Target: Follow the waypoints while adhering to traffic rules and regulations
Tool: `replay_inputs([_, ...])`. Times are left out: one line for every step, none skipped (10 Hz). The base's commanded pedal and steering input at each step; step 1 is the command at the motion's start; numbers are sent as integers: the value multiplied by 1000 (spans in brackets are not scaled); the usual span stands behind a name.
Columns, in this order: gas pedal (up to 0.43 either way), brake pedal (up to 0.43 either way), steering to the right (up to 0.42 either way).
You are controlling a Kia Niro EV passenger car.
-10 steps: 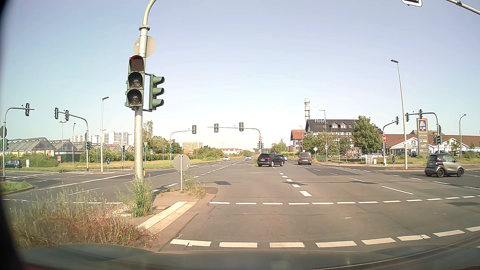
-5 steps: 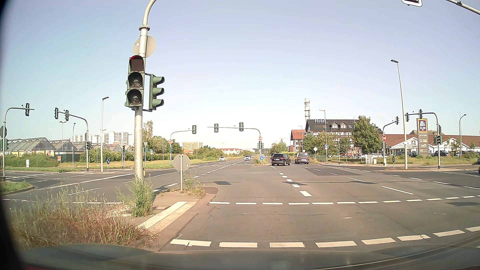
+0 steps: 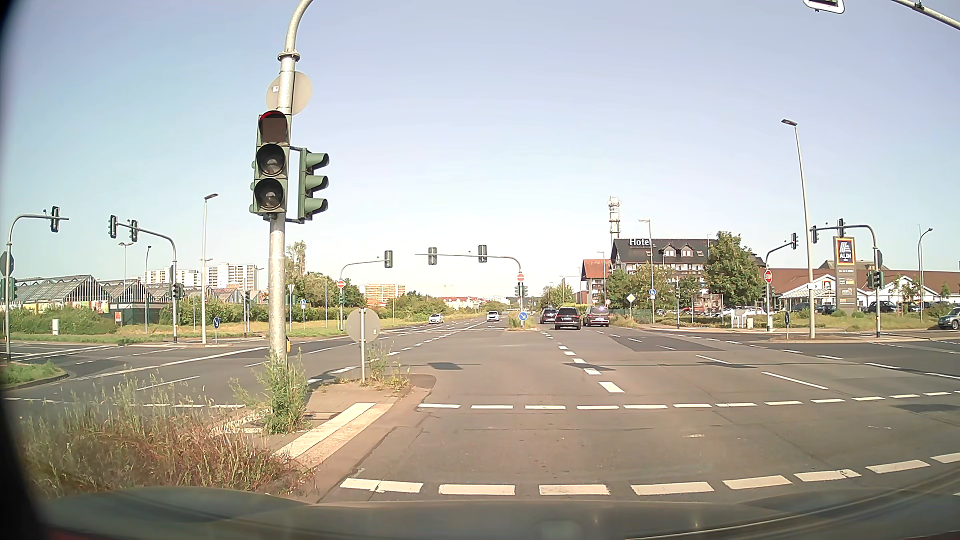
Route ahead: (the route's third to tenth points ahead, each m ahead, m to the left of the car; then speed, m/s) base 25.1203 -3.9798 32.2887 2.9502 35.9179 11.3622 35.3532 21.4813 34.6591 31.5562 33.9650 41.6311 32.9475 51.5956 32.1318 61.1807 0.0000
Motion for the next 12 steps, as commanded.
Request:
replay_inputs([0,293,-2])
replay_inputs([0,299,-1])
replay_inputs([0,299,-1])
replay_inputs([0,299,-1])
replay_inputs([0,299,-1])
replay_inputs([0,299,-2])
replay_inputs([0,299,-1])
replay_inputs([0,293,-2])
replay_inputs([0,293,-1])
replay_inputs([0,299,-2])
replay_inputs([0,293,-1])
replay_inputs([0,293,-2])
